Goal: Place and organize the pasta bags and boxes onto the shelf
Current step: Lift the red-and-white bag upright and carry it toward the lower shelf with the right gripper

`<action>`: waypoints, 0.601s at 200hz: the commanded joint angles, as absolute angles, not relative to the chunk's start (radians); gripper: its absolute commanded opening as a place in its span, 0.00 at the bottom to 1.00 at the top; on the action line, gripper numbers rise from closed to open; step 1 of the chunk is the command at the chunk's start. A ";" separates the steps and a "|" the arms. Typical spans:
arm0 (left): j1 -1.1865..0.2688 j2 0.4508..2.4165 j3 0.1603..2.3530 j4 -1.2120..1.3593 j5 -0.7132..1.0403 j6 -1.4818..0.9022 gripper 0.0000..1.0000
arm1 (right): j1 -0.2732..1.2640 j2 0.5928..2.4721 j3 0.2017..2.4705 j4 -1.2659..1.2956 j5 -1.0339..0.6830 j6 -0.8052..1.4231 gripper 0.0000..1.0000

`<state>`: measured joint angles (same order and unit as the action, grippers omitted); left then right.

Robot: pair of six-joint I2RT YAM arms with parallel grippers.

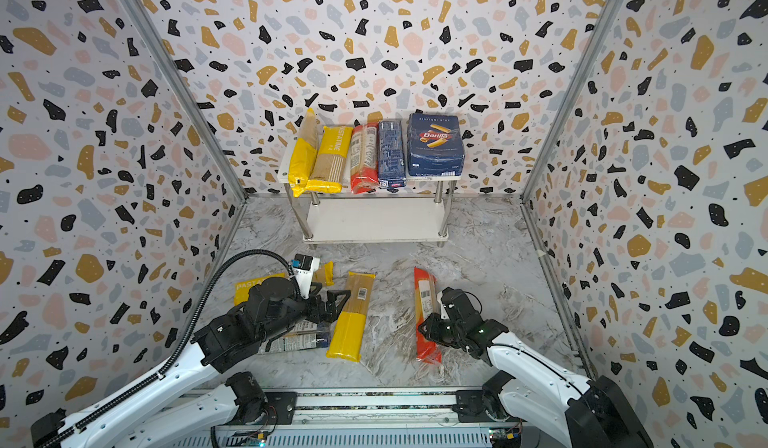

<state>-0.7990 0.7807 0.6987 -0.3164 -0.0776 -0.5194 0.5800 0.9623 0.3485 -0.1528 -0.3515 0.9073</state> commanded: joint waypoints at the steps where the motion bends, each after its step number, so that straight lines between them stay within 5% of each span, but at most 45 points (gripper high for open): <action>1: -0.802 0.782 0.739 -0.308 -0.113 -0.533 1.00 | 0.554 0.930 0.367 0.029 -0.513 0.864 0.06; 120: -0.802 0.744 0.773 -0.382 -0.228 -0.558 0.99 | 0.546 1.241 0.673 0.232 -0.673 0.790 0.05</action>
<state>-0.7990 0.7826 0.7490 -0.3599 -0.1753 -0.5468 0.5488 1.1931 0.5625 0.0326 -0.6003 0.8322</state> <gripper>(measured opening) 0.996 0.298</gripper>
